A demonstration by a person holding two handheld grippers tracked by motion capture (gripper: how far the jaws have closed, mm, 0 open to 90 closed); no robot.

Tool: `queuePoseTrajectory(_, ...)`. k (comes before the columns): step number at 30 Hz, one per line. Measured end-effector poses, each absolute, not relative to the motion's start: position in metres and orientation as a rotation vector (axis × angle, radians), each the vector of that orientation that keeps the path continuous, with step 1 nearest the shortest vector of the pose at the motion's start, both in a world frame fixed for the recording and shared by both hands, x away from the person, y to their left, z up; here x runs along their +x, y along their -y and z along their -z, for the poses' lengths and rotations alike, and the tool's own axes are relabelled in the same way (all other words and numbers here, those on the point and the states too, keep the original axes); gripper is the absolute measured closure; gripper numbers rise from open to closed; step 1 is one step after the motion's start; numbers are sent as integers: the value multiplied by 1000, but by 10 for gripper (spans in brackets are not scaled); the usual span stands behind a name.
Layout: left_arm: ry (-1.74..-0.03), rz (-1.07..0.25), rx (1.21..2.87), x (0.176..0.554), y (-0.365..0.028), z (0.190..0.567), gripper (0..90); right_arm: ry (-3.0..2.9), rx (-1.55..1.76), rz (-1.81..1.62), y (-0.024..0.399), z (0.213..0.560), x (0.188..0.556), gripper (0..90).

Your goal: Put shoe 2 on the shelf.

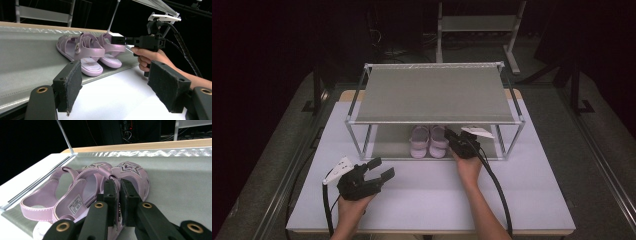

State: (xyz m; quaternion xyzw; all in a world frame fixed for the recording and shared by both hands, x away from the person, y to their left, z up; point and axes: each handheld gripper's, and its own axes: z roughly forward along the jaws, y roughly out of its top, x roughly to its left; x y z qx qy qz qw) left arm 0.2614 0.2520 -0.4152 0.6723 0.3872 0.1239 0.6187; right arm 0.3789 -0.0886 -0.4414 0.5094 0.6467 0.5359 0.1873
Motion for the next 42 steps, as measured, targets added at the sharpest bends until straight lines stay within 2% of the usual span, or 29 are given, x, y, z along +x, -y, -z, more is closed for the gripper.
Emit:
queuePoseTrajectory(26, -883, -266, 1545, 260, -249, 416, 270, -1828, 1375, -1461, 86, 445, 374, 810)
queuePoseTrajectory(36, -884, -266, 1546, 261, -247, 415, 270, -1828, 1452, -1540, 94, 445, 372, 704)
queuePoseTrajectory(42, -884, -259, 1551, 261, -245, 417, 270, -1809, 1473, -1600, 103, 443, 369, 689)
